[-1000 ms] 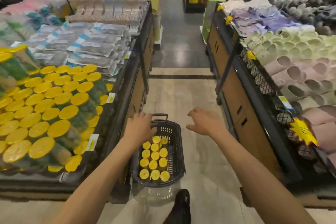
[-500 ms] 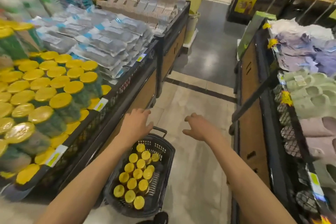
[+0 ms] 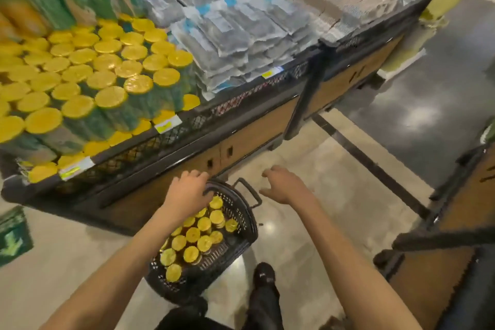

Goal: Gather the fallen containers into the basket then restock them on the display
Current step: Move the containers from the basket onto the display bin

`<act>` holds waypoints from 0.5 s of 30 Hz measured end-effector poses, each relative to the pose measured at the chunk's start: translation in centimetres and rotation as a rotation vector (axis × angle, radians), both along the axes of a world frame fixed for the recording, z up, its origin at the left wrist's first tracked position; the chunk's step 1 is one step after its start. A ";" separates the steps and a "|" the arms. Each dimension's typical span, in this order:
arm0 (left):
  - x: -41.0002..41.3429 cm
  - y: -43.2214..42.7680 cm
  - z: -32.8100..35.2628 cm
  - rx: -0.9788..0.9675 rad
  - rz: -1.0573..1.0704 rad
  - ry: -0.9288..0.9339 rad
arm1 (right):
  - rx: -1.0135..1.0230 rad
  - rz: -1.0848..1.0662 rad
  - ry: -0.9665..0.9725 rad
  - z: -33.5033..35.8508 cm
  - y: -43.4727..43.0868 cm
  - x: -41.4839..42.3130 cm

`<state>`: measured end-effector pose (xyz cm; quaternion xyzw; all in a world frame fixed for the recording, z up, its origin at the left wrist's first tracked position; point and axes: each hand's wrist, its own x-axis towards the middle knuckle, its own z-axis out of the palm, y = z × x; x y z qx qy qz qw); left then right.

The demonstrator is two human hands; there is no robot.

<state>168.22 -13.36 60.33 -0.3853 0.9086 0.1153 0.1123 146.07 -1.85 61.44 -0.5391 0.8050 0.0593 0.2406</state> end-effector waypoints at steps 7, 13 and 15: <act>0.9 4.8 -3.5 0.132 0.375 -0.079 | 0.103 0.302 -0.059 -4.0 -2.6 -3.4; 4.2 8.5 -5.9 0.170 0.596 0.014 | 0.166 0.459 -0.094 -7.3 -4.7 -2.2; 4.7 9.4 -6.6 0.184 0.629 0.032 | 0.165 0.485 -0.099 -8.2 -5.2 -1.4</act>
